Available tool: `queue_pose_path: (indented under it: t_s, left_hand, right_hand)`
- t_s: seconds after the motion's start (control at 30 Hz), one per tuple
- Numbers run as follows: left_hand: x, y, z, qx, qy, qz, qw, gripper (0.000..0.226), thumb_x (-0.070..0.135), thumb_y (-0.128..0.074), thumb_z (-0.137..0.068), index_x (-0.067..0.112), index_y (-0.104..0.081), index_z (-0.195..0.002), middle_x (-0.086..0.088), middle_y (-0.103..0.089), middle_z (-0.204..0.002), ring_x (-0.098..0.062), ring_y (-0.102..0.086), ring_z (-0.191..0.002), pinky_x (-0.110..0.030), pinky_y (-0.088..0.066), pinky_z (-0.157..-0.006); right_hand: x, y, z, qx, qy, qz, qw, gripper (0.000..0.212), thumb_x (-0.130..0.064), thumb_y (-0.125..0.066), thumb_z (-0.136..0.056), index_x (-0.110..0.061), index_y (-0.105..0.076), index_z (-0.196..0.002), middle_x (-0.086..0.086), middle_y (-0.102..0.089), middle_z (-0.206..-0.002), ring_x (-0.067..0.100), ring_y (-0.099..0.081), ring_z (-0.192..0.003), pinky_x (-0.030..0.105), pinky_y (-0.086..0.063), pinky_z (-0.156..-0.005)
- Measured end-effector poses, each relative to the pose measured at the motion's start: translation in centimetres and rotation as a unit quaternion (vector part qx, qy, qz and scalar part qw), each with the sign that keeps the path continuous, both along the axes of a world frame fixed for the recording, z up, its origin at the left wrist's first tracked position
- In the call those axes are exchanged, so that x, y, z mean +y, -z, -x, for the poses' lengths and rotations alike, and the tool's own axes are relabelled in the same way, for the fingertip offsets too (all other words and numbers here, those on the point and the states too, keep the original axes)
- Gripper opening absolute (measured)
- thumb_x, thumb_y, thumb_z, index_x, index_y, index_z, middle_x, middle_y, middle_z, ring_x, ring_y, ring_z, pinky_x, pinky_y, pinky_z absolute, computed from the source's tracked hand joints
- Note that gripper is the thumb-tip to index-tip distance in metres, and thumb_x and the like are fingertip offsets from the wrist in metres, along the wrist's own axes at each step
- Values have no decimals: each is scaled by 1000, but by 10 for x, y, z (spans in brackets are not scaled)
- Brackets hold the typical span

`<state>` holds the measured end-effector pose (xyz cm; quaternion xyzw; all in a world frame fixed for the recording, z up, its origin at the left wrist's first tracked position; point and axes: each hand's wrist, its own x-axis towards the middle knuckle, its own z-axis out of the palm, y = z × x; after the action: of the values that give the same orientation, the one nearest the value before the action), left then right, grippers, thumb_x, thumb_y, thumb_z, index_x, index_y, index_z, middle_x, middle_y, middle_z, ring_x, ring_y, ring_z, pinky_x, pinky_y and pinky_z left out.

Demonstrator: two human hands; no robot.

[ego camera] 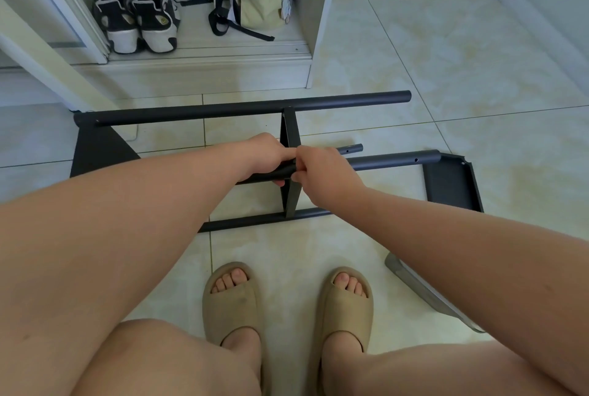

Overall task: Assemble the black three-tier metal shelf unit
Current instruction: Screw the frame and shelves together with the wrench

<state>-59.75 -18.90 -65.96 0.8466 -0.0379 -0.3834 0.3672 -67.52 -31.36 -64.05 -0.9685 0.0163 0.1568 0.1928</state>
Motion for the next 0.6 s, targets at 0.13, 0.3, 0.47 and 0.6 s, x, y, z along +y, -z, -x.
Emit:
queue_pose_path:
  t_s: [0.13,0.3,0.47,0.6]
  left_hand:
    - [-2,-2,1,-12,-6,-6,1000,32,37,-52,-101,10,-68,-94,-2,-73,-66,-10,-67,-53,-23,-46,-63]
    - [2,2,0,3,-3,1,1000,40,45,-55,-97,8,-71,-92,-8,-77,-83,-19,-74,-73,-29,-51,-80]
    - [2,3,0,4,1,-9,1000,43,46,-55,-96,7,-73,-99,-8,-78,-86,-21,-75,-84,-31,-49,-90]
    - [2,2,1,3,-2,-9,1000,39,46,-53,-98,11,-70,-92,-10,-77,-88,-21,-74,-79,-31,-49,-89]
  right_hand:
    - [5,2,0,57,244,-221,943,23,-13,-63,-98,-14,-48,-80,17,-72,-91,32,-74,-81,43,-63,-76]
    - [2,0,4,11,46,-55,997,21,-15,-55,-102,-21,-42,-86,12,-66,-93,31,-65,-84,42,-56,-76]
    - [-3,-2,2,13,-6,-13,1000,12,-13,-53,-101,-20,-49,-92,11,-63,-97,29,-61,-86,38,-52,-76]
    - [-1,2,3,0,11,-3,1000,13,-17,-52,-103,-19,-45,-92,5,-54,-87,25,-54,-79,33,-41,-67]
